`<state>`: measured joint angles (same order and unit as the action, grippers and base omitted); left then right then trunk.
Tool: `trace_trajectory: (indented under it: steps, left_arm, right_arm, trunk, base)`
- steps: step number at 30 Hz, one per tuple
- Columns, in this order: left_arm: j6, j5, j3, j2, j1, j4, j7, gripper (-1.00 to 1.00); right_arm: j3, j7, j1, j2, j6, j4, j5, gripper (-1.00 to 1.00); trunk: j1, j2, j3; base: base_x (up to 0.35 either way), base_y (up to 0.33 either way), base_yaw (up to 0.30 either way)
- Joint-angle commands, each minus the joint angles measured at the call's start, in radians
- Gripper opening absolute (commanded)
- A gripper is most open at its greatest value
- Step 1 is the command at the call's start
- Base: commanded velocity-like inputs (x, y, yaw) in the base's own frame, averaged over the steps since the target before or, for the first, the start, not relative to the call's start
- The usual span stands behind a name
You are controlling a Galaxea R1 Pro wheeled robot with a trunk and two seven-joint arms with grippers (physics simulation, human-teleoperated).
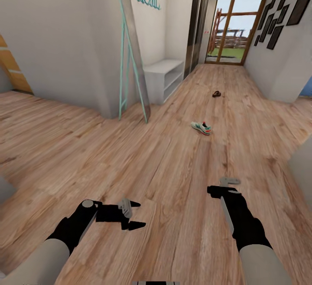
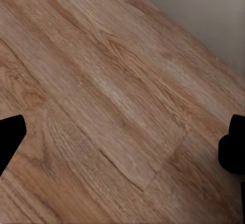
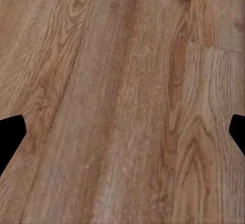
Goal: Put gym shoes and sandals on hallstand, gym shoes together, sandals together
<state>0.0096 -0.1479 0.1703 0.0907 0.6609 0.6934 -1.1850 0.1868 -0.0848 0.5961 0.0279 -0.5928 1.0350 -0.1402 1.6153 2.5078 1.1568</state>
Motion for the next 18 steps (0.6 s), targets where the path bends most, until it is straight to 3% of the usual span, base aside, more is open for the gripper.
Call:
trace_trajectory:
  steps: [1,5,8,9,10,18]
  left_arm:
    - [0.001,-0.001,-0.022,0.001,0.0,0.002,0.0,1.0]
    - [0.002,0.0,-0.083,0.001,0.0,0.002,0.0,1.0]
    - [0.002,-0.001,-0.202,0.001,0.0,0.003,0.001,1.0]
    - [0.003,-0.001,-0.227,0.001,0.0,0.003,0.001,1.0]
    - [0.003,-0.003,-0.312,0.003,0.0,0.005,0.001,1.0]
    - [0.003,-0.004,-0.446,0.027,0.0,0.011,0.005,1.0]
  right_arm:
    - [0.002,0.004,0.001,0.001,-0.005,0.001,-0.01,1.0]
    - [0.002,0.004,0.001,0.001,-0.005,0.001,-0.01,1.0]
    - [0.002,0.004,0.001,0.001,-0.005,0.001,-0.01,1.0]
    - [0.002,0.004,0.001,0.001,-0.005,0.001,-0.01,1.0]
    - [0.002,0.004,0.001,0.001,-0.005,0.002,-0.01,1.0]
    - [0.002,0.004,0.001,0.001,-0.005,0.001,-0.01,1.0]
  trunk:
    - [0.0,0.0,0.001]
    - [0.0,0.0,0.001]
    - [0.0,0.0,0.001]
    - [0.0,0.0,0.001]
    - [0.0,0.0,0.001]
    - [0.0,0.0,0.001]
  base:
    - [0.346,-0.08,-0.029]
    - [0.346,-0.08,-0.017]
    - [0.346,-0.083,-0.006]
    - [0.346,-0.087,-0.003]
    - [0.346,-0.091,-0.001]
    - [0.346,-0.095,0.0]
